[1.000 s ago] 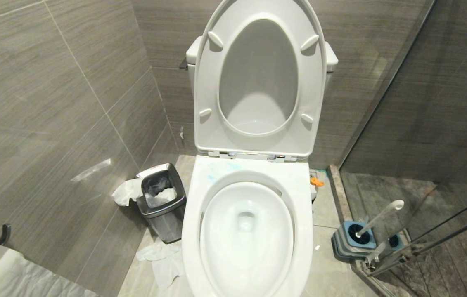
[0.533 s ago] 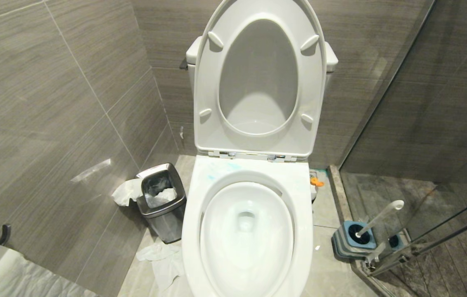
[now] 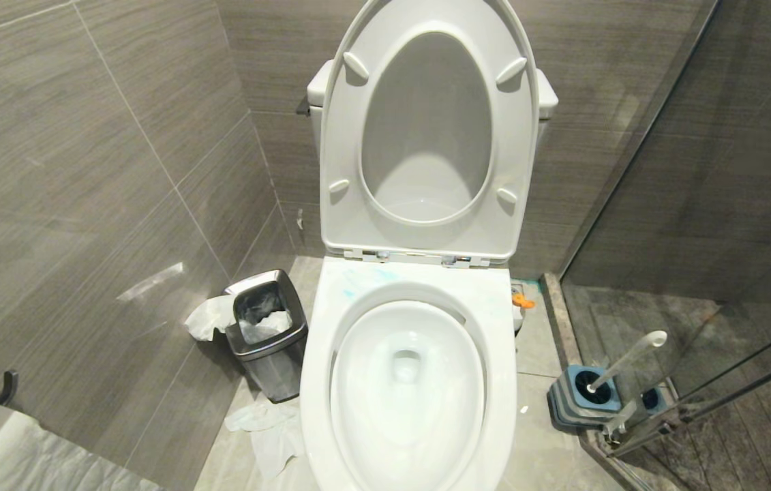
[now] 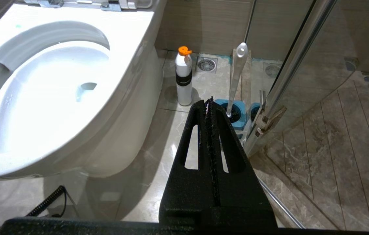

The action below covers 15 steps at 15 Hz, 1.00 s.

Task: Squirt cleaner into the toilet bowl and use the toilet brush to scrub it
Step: Pour in the cleaning agent

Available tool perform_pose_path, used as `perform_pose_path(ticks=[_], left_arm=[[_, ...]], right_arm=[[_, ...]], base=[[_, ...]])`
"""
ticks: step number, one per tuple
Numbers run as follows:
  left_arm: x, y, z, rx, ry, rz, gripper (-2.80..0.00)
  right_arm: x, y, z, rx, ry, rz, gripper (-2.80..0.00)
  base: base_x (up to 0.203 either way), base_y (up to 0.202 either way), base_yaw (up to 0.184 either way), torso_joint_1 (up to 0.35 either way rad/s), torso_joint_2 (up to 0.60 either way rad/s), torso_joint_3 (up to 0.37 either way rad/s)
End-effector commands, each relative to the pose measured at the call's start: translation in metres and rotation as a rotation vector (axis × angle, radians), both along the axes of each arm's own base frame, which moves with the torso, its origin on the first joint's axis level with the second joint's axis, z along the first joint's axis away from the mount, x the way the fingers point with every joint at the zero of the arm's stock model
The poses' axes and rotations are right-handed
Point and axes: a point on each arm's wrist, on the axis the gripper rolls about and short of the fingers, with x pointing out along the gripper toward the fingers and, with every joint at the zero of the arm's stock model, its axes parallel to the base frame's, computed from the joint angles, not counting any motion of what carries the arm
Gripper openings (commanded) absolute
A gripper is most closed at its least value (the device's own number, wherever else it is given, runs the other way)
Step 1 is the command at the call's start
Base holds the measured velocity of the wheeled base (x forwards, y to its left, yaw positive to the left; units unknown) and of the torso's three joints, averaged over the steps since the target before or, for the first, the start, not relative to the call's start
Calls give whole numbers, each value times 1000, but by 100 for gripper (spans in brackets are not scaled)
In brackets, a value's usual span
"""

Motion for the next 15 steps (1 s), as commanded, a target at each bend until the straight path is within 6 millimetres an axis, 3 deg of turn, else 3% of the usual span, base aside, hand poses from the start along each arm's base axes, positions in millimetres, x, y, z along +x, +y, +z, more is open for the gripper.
perform_pose_path(ticks=[1,15], left_arm=[[0,0,0,0,3,0,-280],[0,0,-1,0,4,0,-280]], right_arm=[[0,0,0,-5,6,2,-280],[0,0,1,-2,7,0,-280]], base=[[0,0,0,0,0,0],[0,0,0,0,0,0]])
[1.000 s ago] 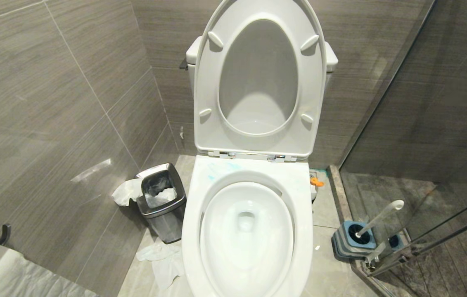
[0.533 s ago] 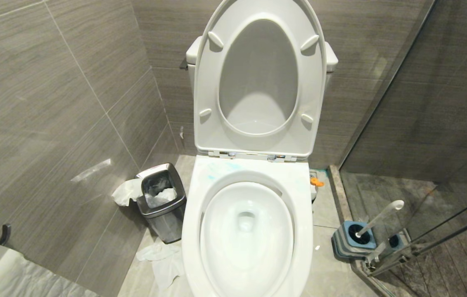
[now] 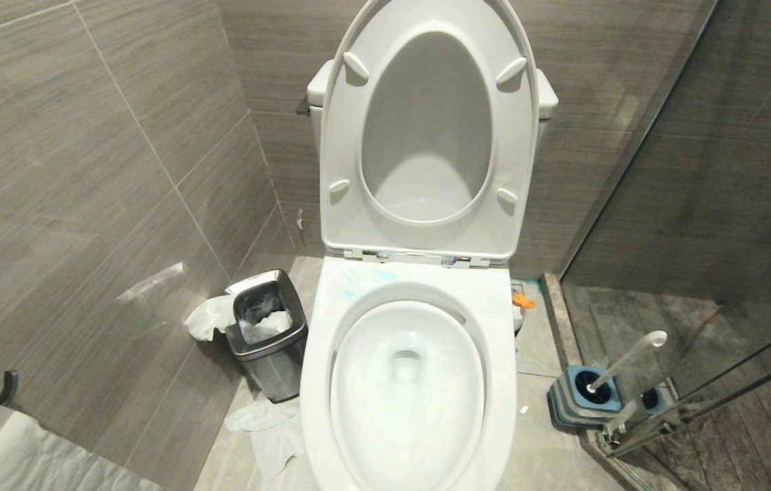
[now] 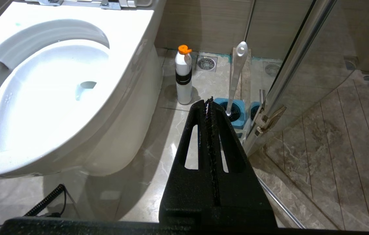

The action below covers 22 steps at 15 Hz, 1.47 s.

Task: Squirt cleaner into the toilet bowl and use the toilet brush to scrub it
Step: Pour in the cleaning agent

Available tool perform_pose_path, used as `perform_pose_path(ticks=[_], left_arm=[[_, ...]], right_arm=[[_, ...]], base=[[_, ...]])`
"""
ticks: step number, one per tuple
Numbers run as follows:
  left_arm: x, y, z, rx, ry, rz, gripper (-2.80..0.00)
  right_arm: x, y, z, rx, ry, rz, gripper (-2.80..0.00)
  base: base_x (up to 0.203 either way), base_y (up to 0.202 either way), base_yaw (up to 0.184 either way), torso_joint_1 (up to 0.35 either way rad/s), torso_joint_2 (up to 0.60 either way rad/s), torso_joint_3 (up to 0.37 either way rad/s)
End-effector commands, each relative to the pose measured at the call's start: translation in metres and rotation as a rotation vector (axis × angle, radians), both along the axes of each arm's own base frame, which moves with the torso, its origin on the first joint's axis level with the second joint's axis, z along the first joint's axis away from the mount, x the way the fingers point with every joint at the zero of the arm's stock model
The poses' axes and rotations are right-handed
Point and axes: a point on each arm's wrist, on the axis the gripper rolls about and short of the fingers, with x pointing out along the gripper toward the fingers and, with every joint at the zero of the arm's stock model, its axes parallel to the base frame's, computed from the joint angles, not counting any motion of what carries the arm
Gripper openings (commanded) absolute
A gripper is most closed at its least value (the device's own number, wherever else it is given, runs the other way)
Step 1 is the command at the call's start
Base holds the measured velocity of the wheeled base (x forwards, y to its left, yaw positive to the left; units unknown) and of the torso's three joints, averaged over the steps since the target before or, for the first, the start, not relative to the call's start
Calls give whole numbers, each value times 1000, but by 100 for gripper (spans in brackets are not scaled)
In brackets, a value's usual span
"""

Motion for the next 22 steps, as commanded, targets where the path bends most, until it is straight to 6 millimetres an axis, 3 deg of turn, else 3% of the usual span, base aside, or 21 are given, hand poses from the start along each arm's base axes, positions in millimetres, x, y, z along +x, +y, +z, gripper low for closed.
perform_pose_path(ticks=[1,22], left_arm=[[0,0,0,0,1,0,-280],[0,0,0,2,1,3,-280]], right_arm=[[0,0,0,0,-1,0,-280],[0,0,0,2,-2,-1,-280]], base=[[0,0,0,0,0,0],[0,0,0,0,0,0]])
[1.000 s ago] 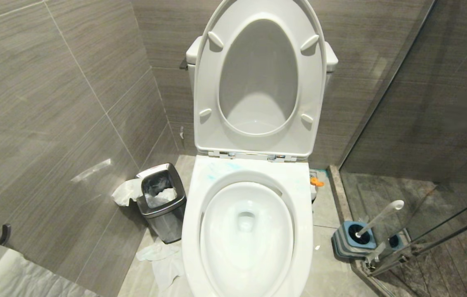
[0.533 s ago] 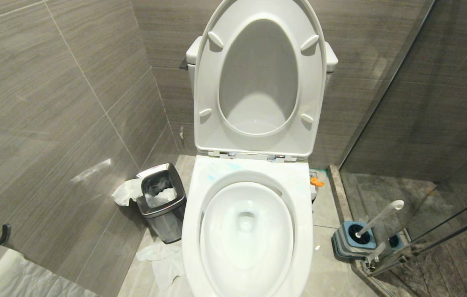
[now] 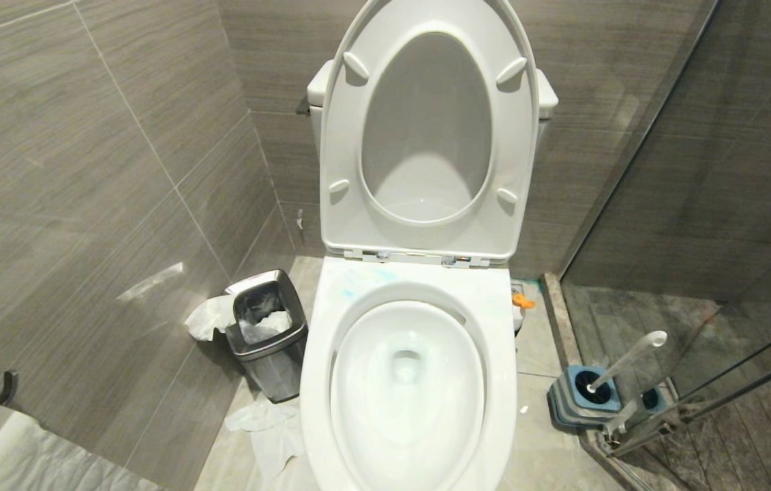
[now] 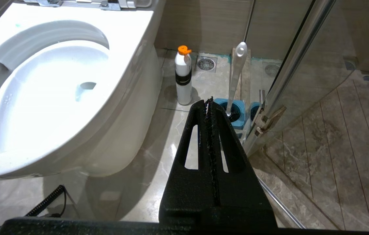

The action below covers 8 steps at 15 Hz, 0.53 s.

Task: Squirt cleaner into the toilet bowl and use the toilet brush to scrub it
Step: Pour in the cleaning agent

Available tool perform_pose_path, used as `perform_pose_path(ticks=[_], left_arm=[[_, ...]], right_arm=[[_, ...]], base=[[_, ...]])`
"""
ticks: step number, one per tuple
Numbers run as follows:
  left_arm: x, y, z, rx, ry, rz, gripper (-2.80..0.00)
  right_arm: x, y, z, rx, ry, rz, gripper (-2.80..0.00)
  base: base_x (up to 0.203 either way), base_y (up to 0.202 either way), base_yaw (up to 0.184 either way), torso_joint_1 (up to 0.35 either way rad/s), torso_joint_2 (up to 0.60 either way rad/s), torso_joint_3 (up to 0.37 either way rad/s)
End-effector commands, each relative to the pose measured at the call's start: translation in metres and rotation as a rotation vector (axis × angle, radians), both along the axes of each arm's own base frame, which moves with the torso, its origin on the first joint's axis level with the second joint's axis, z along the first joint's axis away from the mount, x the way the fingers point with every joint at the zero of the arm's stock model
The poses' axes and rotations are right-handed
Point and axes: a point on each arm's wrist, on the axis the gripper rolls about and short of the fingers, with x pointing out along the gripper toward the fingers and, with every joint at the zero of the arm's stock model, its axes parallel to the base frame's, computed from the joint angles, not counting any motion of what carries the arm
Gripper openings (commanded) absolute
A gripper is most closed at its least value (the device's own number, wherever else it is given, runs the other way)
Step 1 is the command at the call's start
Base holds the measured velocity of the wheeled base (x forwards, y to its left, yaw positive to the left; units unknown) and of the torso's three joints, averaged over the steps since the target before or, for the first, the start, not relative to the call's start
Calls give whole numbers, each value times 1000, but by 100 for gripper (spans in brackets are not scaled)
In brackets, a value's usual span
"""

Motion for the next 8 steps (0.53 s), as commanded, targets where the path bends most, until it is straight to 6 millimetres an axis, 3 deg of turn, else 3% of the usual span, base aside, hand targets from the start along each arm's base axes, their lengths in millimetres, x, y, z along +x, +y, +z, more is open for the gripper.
perform_pose_path(ticks=[1,8], left_arm=[[0,0,0,1,1,1,-280],[0,0,0,2,1,2,-280]], right_arm=[[0,0,0,0,0,0,-280],[0,0,0,-1,3,0,-280]], base=[[0,0,0,2,2,-66],[0,0,0,4,2,-174]])
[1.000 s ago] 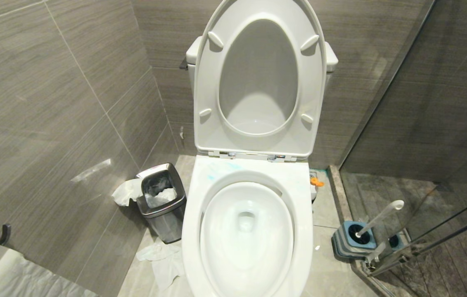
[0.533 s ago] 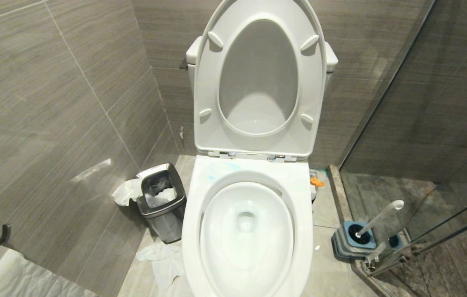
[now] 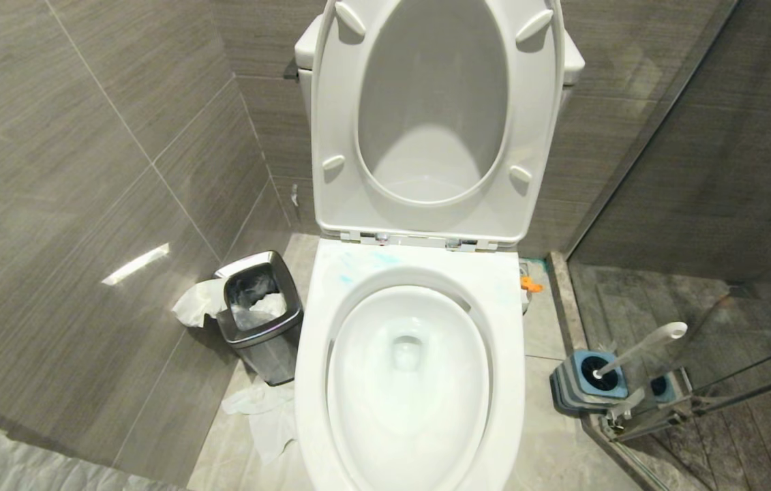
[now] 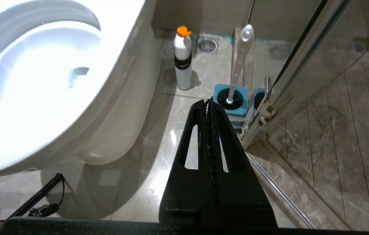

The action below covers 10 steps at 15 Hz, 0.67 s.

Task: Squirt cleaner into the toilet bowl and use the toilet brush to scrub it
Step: Pour in the cleaning agent

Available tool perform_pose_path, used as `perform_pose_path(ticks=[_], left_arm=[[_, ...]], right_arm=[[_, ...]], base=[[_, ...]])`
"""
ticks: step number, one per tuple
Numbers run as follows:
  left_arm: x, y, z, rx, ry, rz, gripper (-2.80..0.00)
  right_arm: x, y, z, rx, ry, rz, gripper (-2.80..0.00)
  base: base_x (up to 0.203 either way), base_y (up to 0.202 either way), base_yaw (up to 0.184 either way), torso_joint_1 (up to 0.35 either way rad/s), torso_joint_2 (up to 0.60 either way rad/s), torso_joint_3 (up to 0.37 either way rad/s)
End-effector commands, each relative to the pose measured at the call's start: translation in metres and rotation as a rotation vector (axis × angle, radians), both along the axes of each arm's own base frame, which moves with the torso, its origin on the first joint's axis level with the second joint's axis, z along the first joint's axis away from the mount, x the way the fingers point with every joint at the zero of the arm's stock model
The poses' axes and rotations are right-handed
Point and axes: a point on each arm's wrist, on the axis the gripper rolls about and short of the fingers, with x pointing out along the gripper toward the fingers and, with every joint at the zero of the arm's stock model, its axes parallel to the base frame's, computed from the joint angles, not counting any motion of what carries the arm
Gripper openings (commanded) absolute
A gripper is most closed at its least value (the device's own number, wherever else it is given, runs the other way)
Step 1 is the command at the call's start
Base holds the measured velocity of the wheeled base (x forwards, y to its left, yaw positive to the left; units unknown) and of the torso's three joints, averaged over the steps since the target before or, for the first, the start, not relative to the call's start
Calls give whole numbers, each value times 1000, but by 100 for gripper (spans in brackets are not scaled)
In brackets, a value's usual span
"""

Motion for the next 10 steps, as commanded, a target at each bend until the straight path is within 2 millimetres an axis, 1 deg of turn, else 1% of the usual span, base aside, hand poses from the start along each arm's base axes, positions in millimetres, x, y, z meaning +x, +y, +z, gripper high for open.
perform_pose_path(ticks=[1,10], left_arm=[[0,0,0,0,3,0,-280],[0,0,0,2,3,0,-280]], right_arm=[[0,0,0,0,2,0,-280],[0,0,0,1,1,0,-280]], base=[[0,0,0,1,2,-192],[0,0,0,2,3,-198]])
